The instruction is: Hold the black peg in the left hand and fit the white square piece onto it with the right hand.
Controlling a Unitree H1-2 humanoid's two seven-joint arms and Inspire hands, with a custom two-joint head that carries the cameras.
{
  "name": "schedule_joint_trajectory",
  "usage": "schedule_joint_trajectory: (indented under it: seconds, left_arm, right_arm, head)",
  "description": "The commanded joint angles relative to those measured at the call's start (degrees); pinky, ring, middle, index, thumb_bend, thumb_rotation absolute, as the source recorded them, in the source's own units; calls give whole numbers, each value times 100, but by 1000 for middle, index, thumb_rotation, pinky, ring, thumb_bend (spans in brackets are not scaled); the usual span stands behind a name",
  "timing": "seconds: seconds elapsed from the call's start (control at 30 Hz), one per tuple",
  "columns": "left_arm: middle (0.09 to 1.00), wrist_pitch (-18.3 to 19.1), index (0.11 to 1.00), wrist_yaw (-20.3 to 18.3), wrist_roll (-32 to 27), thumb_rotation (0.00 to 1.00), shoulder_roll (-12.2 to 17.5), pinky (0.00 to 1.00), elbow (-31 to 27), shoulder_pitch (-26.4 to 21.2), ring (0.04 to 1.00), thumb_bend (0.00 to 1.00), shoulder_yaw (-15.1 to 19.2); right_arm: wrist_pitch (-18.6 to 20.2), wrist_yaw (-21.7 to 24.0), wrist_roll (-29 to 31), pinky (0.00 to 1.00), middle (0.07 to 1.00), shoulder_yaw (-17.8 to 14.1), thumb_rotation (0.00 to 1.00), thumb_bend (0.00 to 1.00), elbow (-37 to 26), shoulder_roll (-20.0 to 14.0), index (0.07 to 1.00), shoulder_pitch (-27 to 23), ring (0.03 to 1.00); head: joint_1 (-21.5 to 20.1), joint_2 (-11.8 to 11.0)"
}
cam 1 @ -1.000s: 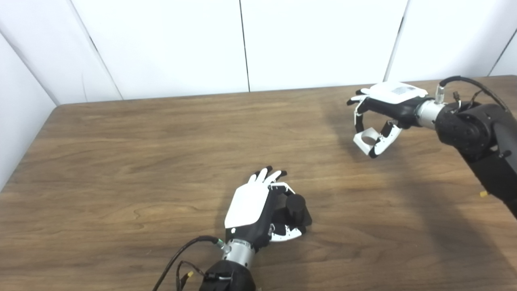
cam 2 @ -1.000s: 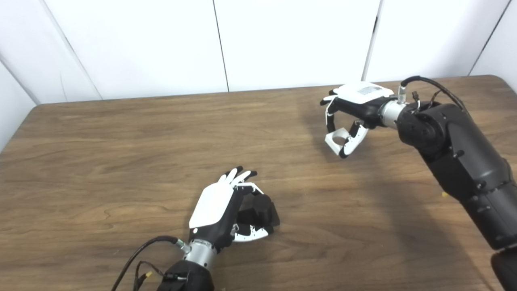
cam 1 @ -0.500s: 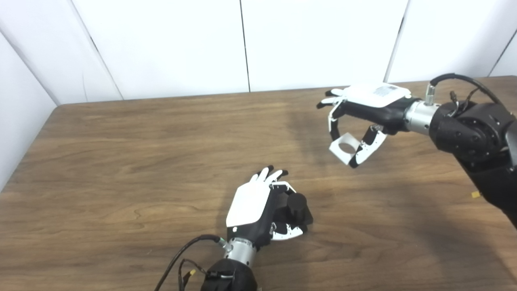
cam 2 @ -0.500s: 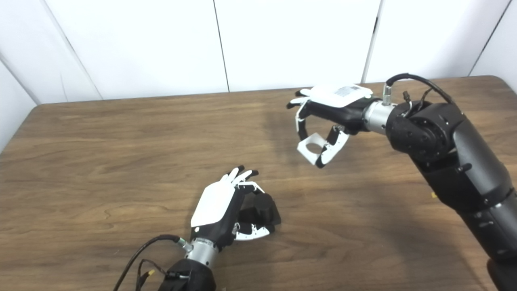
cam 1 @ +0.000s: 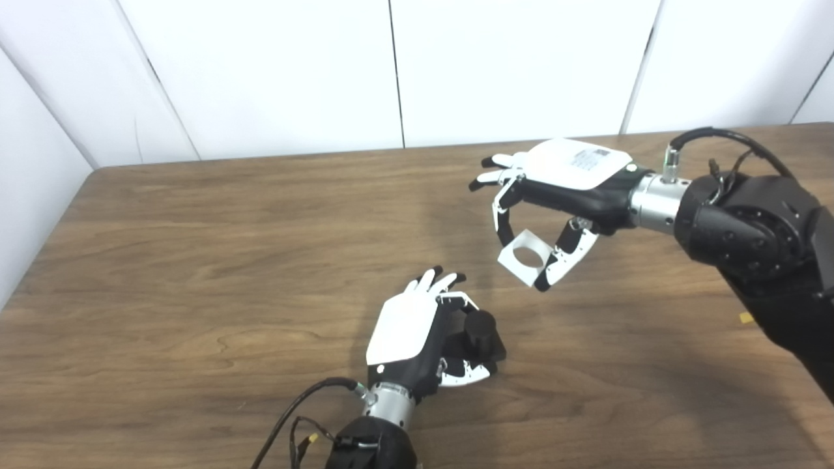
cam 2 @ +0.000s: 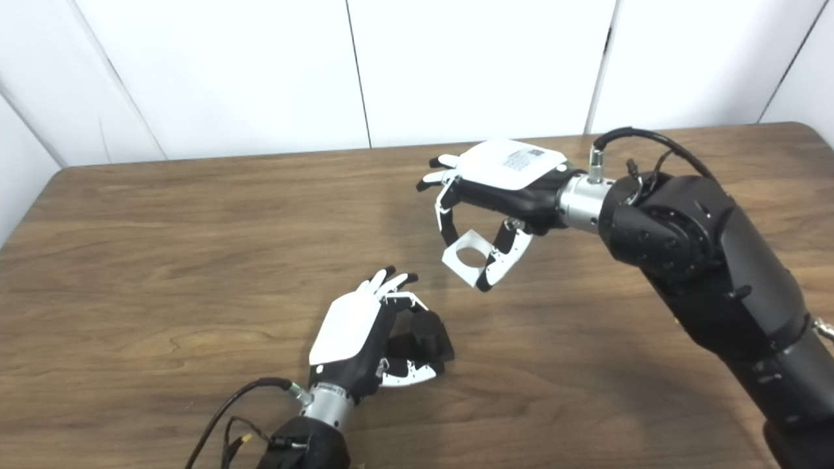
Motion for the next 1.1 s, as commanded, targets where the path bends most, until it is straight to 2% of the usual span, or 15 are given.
schedule_joint_trajectory:
  seconds: [0.0, 0.23, 1.07]
  left_arm:
    - [902, 22, 492, 22, 145, 61, -22, 964, 47, -94, 979, 523, -13]
    - [898, 14, 492, 45, 174, 62, -27, 958, 73, -105, 976, 524, -31]
    - [897, 30, 492, 28, 212, 61, -94, 946, 23, -102, 972, 523, -37]
  right_arm:
    - [79, -11, 32, 974, 920, -60, 143, 524, -284, 48, 491, -176, 1000]
    - [113, 142, 37, 999, 928, -31, 141, 523, -479, 108, 492, -78, 1000]
    - [-212, 37, -90, 979, 916, 348, 141, 525, -402, 413, 491, 115, 1000]
  head:
    - [8, 3]
    - [12, 19]
    - [61, 80]
